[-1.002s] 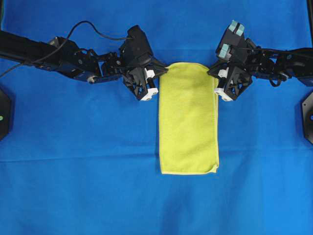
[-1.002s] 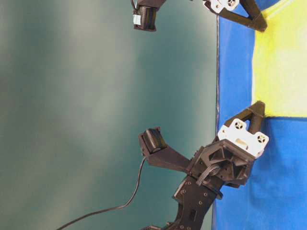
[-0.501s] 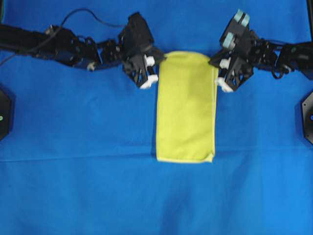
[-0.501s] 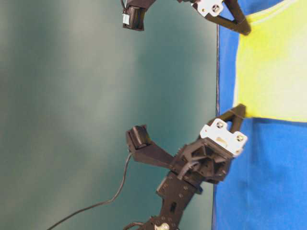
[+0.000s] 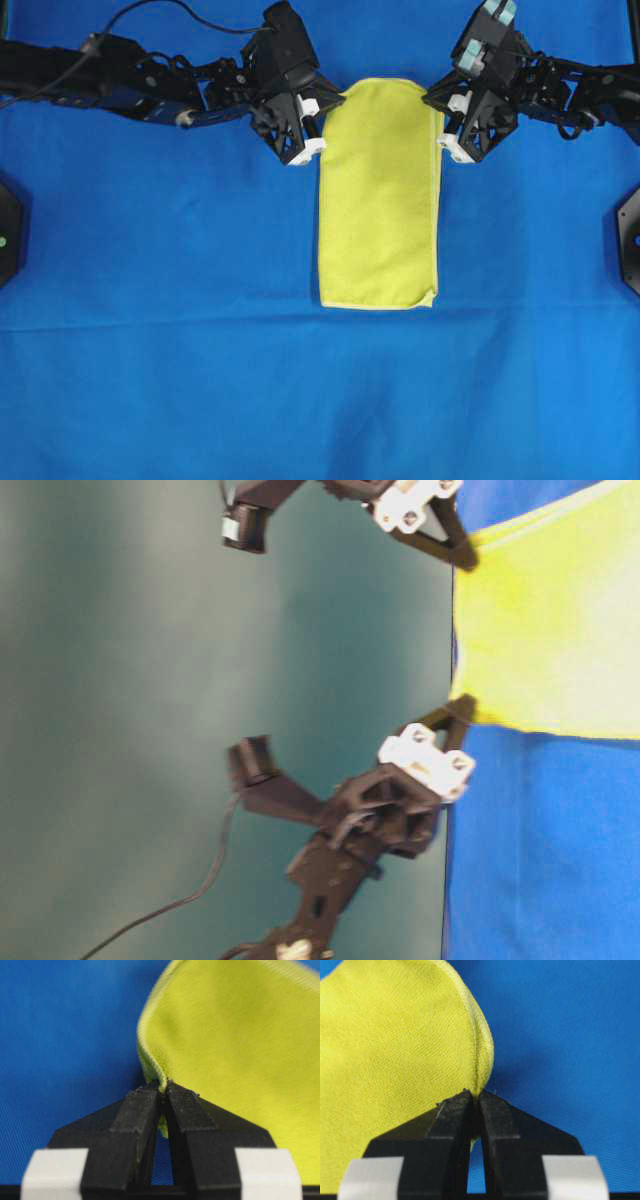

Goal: Fold a vertical towel.
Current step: 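Lift the far edge and carry it toward the near edge with both grippers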

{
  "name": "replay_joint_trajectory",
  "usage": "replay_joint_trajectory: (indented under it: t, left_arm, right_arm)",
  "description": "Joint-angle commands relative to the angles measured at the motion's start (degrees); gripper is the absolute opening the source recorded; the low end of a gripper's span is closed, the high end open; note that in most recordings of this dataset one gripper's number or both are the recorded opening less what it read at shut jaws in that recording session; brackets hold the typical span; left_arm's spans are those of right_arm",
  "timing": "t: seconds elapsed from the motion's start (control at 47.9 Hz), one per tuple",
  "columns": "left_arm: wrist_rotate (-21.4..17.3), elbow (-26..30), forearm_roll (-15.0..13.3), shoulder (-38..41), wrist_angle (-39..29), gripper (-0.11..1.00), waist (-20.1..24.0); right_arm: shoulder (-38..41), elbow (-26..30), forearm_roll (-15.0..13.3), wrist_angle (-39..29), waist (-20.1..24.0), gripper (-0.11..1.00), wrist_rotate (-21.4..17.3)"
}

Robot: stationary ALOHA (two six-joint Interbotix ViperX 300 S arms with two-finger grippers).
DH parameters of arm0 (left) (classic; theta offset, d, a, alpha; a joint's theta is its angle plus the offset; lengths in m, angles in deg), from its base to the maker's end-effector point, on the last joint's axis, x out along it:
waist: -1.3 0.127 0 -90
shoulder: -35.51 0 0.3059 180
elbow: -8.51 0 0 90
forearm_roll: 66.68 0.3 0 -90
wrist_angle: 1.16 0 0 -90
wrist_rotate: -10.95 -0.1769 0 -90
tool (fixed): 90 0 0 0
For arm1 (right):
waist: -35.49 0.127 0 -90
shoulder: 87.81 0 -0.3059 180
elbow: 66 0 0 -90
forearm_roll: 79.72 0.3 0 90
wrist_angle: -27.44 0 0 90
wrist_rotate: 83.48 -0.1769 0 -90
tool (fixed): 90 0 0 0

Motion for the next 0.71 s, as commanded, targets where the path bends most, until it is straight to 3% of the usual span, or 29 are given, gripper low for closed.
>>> replay_joint_trajectory:
  t: [0.0, 0.334, 0.522, 0.689]
  left_arm:
    - [-0.1, -0.3, 0.1, -5.0, -0.9, 0.03, -0.4]
    - [-0.1, -4.6, 0.1, -12.3, -2.5, 0.03, -4.5]
    - [0.4, -6.5, 0.1, -12.8, -2.5, 0.03, -9.4]
    - [0.7, -7.5, 0.1, -12.6, -3.3, 0.03, -14.2]
  right_arm:
    - [-3.9, 1.1, -0.1, -1.8, 0.2, 0.05, 0.2]
    - [-14.2, -0.8, 0.4, -9.0, 7.4, 0.05, -0.6]
    - [-15.4, -2.2, 2.7, -11.3, 13.9, 0.05, -1.6]
    - [-14.3, -2.4, 2.8, -12.5, 19.2, 0.05, -4.1]
